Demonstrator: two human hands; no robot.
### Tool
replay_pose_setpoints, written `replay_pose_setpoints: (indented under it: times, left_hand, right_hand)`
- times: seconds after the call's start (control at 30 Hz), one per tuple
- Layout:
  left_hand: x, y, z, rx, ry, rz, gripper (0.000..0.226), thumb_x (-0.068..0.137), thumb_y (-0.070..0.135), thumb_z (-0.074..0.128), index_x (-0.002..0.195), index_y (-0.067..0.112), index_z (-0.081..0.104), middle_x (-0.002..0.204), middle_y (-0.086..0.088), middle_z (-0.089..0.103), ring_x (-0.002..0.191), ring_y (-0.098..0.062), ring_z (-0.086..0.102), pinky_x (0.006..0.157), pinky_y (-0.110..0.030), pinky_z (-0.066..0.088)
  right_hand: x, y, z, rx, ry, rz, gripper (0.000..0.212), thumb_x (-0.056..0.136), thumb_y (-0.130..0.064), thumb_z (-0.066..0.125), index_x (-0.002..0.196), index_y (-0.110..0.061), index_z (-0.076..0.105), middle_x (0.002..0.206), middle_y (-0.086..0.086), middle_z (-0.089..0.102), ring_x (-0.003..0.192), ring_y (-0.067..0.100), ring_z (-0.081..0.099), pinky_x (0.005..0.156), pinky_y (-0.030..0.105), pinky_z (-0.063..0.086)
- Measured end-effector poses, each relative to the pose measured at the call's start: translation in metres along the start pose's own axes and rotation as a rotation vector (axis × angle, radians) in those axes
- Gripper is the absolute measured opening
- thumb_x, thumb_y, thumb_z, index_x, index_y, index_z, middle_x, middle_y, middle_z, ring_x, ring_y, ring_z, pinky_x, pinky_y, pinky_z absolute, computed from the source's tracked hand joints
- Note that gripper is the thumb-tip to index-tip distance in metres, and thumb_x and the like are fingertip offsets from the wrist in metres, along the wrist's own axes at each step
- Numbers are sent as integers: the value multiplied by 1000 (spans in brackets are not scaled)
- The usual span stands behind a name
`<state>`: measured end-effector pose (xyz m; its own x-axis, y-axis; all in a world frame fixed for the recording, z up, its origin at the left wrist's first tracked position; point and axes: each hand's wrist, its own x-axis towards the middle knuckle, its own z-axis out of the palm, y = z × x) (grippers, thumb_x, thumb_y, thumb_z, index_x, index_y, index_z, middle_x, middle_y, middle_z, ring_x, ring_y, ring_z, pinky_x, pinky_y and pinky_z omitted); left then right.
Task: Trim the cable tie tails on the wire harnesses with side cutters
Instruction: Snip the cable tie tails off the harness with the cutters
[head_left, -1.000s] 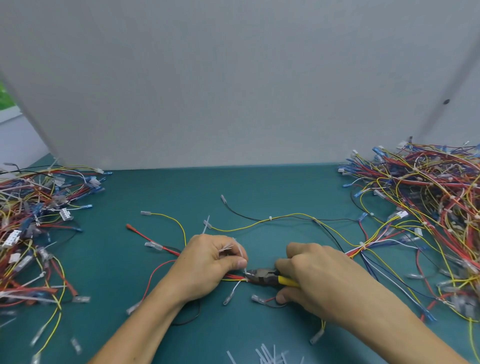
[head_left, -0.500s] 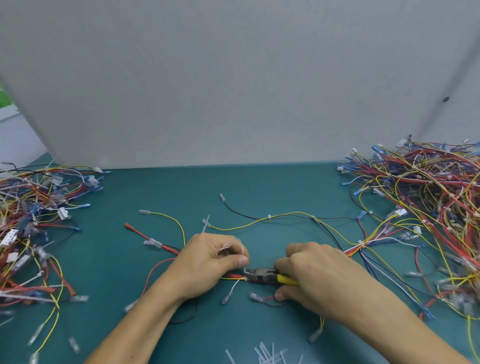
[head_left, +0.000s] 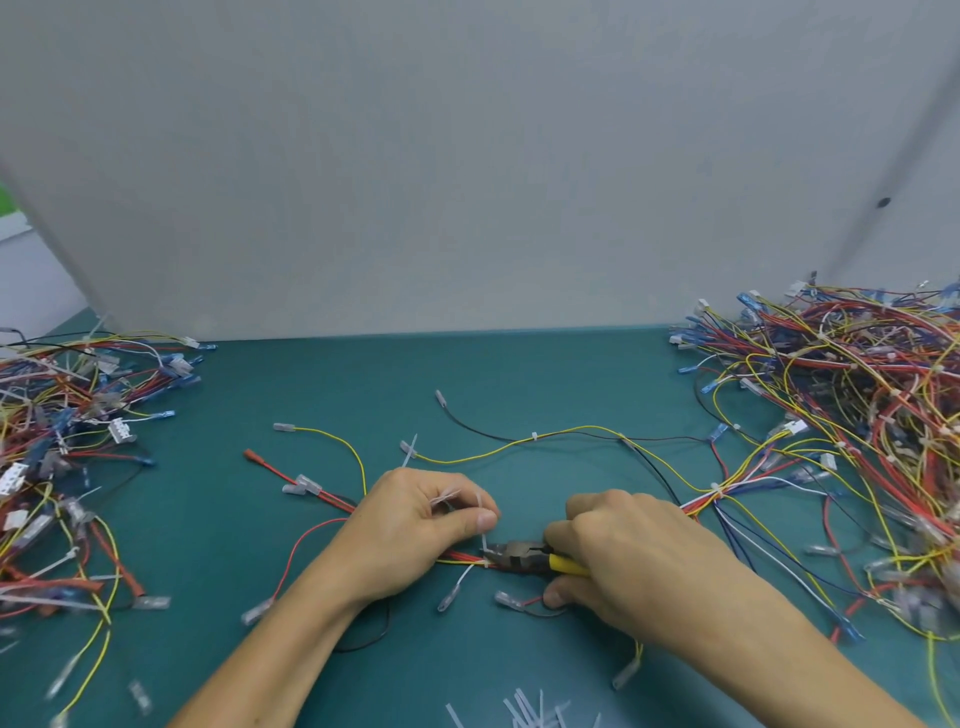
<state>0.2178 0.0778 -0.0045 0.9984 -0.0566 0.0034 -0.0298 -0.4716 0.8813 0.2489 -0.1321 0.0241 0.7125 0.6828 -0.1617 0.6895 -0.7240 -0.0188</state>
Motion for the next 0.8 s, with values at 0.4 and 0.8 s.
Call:
replay_pose_setpoints:
  times: [0.4, 0.8]
  left_hand:
    - [0, 0, 3, -9, 51, -24, 15, 83, 14, 72, 75, 26, 76, 82, 8, 75, 83, -7, 68, 80, -25, 51]
    - [0, 1, 1, -76, 82, -23, 10, 83, 9, 72, 82, 18, 77, 86, 9, 75, 81, -1, 66, 72, -11, 47]
  right_hand:
    - [0, 2, 0, -9, 23, -17, 39, 87, -57, 54, 101, -22, 59, 97, -1, 52, 93, 32, 56, 64, 32, 30]
    - [1, 0, -1, -8, 34, -14, 38, 88, -56, 53, 104, -22, 59, 102, 0, 53, 95, 33, 56, 64, 33, 30]
